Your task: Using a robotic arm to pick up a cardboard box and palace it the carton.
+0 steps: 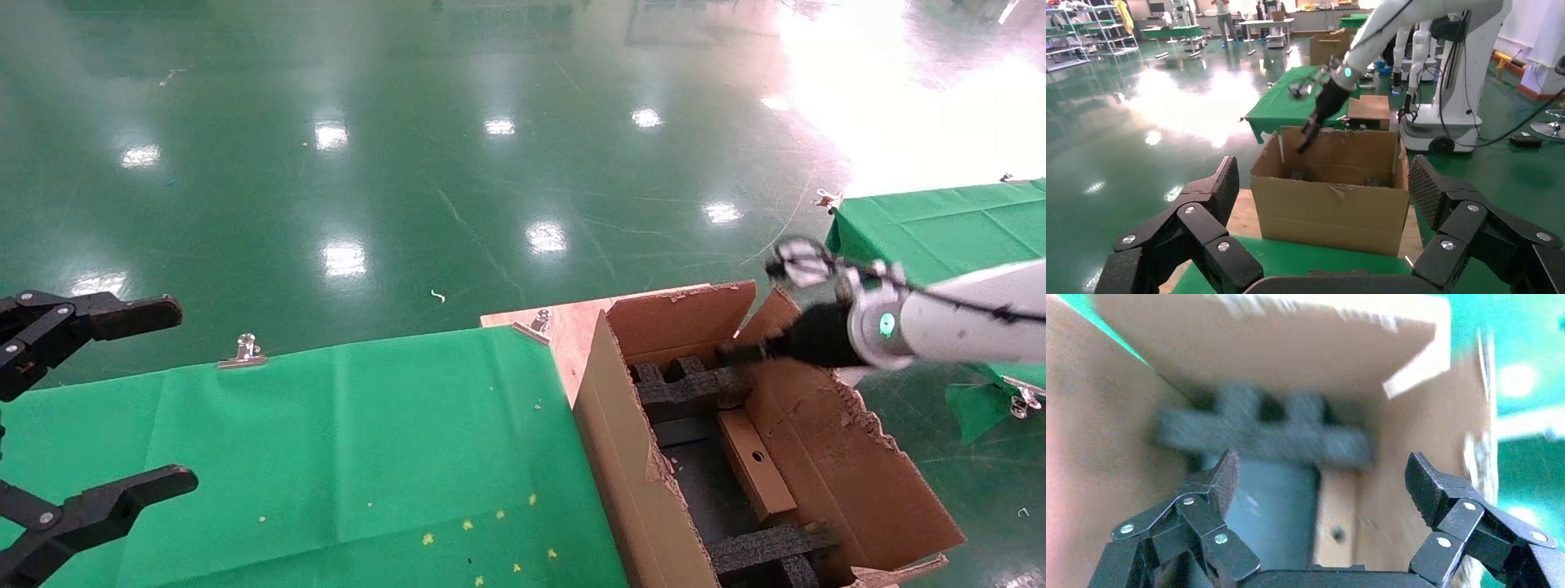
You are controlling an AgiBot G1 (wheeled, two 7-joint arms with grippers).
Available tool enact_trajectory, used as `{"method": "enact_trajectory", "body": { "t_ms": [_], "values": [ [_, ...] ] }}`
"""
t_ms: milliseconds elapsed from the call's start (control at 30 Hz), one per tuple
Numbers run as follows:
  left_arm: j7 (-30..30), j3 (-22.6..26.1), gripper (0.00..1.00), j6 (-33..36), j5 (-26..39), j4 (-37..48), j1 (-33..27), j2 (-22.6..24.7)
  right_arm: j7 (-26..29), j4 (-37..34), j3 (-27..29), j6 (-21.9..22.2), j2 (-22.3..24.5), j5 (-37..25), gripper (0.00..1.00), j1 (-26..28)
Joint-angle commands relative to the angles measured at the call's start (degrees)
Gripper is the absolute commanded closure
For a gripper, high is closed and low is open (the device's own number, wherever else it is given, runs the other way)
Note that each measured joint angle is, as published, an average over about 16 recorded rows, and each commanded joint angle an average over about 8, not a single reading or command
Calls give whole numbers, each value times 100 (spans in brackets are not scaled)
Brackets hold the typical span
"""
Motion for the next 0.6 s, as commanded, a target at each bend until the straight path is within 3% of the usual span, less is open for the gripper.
{"method": "enact_trajectory", "body": {
  "t_ms": [33, 300, 600],
  "values": [
    [0, 0, 0, 0, 0, 0, 0, 0, -3, 347, 94, -4, 160, 15, 0, 224],
    [0, 0, 0, -2, -1, 1, 1, -1, -43, 1391, 378, -158, 624, 282, 0, 714],
    [1, 0, 0, -3, -2, 3, 1, -2, -142, 1408, 502, -244, 614, 349, 0, 643]
  ]
}}
